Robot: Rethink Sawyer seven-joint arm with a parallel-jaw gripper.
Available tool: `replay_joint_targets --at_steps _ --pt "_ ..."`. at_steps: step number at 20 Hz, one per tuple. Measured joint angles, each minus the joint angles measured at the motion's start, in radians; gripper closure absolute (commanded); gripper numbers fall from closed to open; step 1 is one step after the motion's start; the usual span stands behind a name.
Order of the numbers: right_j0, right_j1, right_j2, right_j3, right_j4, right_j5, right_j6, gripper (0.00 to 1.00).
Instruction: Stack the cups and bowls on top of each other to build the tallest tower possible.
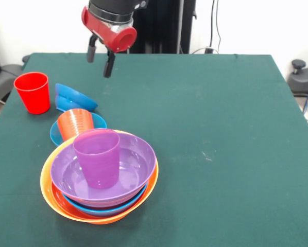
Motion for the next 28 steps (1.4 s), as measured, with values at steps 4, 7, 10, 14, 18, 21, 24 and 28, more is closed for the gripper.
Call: replay_joint_targets --at_steps 4,7,10,14,18,21,24,28 --pt "0.048 0.012 -0.066 -0.001 -0.060 -0.020 0.000 0.00" --pt "0.076 0.037 -0.114 -0.004 -0.087 -0.044 0.000 0.00" --pt "0.089 0.061 -0.143 -0.007 -0.094 -0.072 0.000 0.00" --pt "0.103 0.117 -0.191 -0.012 -0.094 -0.161 0.000 0.00" --pt "0.111 0.187 -0.226 -0.023 -0.093 -0.280 0.000 0.00" --pt "0.111 0.223 -0.237 -0.026 -0.087 -0.342 0.000 0.00" --pt "0.114 0.270 -0.261 -0.033 -0.060 -0.438 0.000 0.00" --pt "0.114 0.281 -0.280 -0.043 -0.035 -0.498 0.000 0.00"
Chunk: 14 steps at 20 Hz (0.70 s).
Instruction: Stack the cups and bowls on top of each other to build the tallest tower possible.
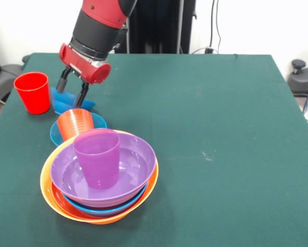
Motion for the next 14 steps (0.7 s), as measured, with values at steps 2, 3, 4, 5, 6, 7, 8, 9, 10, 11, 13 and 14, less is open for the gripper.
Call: replay_joint_targets --at_steps 2,3,4,5,6,7,8,9,10,11,13,14 --pt "0.000 0.011 -0.005 0.000 0.017 -0.035 0.000 0.00" --pt "0.000 0.018 -0.007 0.000 0.026 -0.051 0.000 0.00" --pt "0.000 0.021 -0.007 0.000 0.029 -0.056 0.000 0.00" --pt "0.000 0.028 -0.007 0.000 0.039 -0.067 0.000 0.00" --pt "0.000 0.029 -0.007 0.000 0.043 -0.070 0.000 0.00" --pt "0.000 0.029 -0.007 0.000 0.047 -0.073 0.000 0.00" --pt "0.000 0.030 -0.007 0.000 0.051 -0.074 0.000 0.00" --pt "0.000 0.030 -0.007 0.000 0.060 -0.075 0.000 0.00" --pt "0.000 0.030 -0.007 0.001 0.064 -0.075 0.000 0.00" --pt "0.001 0.030 -0.008 0.001 0.067 -0.075 0.000 0.00" --pt "0.001 0.030 -0.009 0.001 0.072 -0.075 0.000 0.00" --pt "0.002 0.030 -0.011 0.002 0.076 -0.075 0.000 0.00"
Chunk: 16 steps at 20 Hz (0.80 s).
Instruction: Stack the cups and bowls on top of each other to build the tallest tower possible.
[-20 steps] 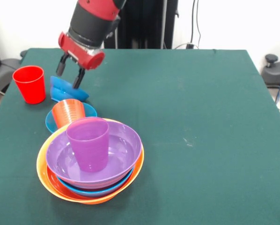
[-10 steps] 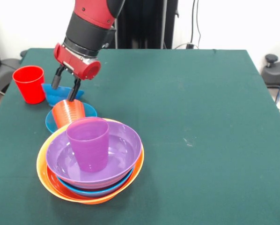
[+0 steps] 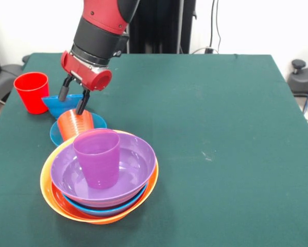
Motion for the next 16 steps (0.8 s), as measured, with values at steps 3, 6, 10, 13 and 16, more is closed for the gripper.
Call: replay_joint_targets --at_steps 3,6,10,13,16 --pt "0.000 0.000 0.000 0.001 0.001 0.000 0.000 0.00" --pt "0.000 -0.002 0.000 0.004 0.001 0.000 0.000 0.00" --pt "0.000 -0.008 0.000 0.008 0.001 0.000 0.000 0.00" --pt "-0.001 -0.014 0.001 0.009 0.001 0.000 0.000 0.00" --pt "-0.023 -0.036 0.027 0.017 0.001 0.001 0.000 0.00"
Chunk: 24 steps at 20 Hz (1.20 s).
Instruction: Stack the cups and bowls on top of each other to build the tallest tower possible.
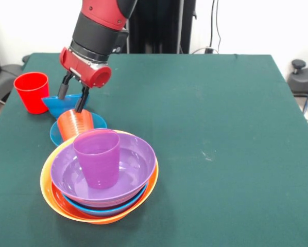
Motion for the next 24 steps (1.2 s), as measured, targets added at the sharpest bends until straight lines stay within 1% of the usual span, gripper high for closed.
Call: replay_joint_targets --at_steps 1,4,5,13,17,19,21,22,24 --pt "-0.041 -0.024 0.044 0.011 0.000 0.000 0.000 0.00" --pt "-0.084 -0.041 0.086 0.019 -0.001 0.001 0.000 0.00" --pt "-0.121 -0.051 0.121 0.025 -0.001 0.000 0.000 0.00" --pt "-0.216 -0.088 0.229 0.054 -0.001 0.013 0.000 0.00" --pt "-0.219 -0.107 0.249 0.066 0.007 0.072 0.000 0.00" --pt "-0.207 -0.129 0.255 0.070 0.021 0.170 0.000 0.00" --pt "-0.203 -0.135 0.256 0.071 0.024 0.197 0.000 0.00" --pt "-0.191 -0.154 0.256 0.071 0.027 0.268 0.000 0.00" --pt "-0.181 -0.173 0.256 0.071 0.027 0.328 0.000 0.00"
